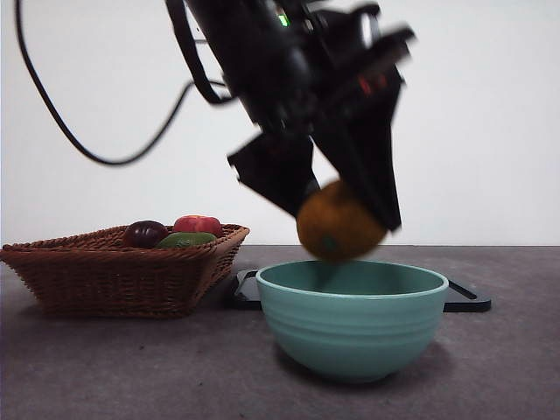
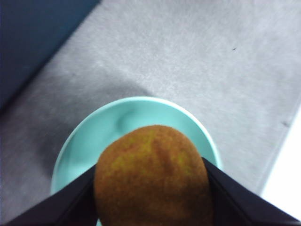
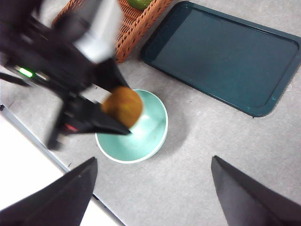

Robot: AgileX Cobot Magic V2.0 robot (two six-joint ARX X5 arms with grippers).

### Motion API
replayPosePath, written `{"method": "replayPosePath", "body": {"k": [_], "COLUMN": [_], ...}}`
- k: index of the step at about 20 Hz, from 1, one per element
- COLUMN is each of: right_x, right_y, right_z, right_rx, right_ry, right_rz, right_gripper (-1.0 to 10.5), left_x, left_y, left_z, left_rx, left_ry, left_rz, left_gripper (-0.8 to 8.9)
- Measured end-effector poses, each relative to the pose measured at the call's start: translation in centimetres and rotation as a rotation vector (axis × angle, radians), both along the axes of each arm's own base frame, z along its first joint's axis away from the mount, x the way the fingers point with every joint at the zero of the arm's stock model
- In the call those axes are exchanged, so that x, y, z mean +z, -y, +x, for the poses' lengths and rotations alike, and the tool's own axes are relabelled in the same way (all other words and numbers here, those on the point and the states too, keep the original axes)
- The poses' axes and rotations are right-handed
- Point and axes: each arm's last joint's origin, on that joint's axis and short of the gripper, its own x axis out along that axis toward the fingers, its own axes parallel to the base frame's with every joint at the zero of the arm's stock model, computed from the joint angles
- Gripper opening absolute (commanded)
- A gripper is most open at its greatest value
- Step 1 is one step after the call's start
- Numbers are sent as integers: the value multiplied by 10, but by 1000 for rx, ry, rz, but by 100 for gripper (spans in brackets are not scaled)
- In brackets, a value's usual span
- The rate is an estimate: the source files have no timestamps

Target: Pick up the wifruite, put it on the bowl, pick up the plate, put it on desk

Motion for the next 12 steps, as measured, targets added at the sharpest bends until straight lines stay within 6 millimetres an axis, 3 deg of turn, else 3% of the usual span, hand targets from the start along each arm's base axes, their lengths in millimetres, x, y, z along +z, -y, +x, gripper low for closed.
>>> {"method": "replayPosePath", "body": {"k": [5, 12], "right_x": [0, 0], "right_y": [0, 0], "right_z": [0, 0], "right_rx": [0, 0], "right_ry": [0, 0], "right_rz": [0, 0], "right_gripper": [388, 388], "left_x": [-29, -41], "left_y": [12, 19], "left_z": [1, -2], "left_rx": [1, -25], "left_ry": [14, 7], "left_rz": [104, 123], "left_gripper": [236, 295]}}
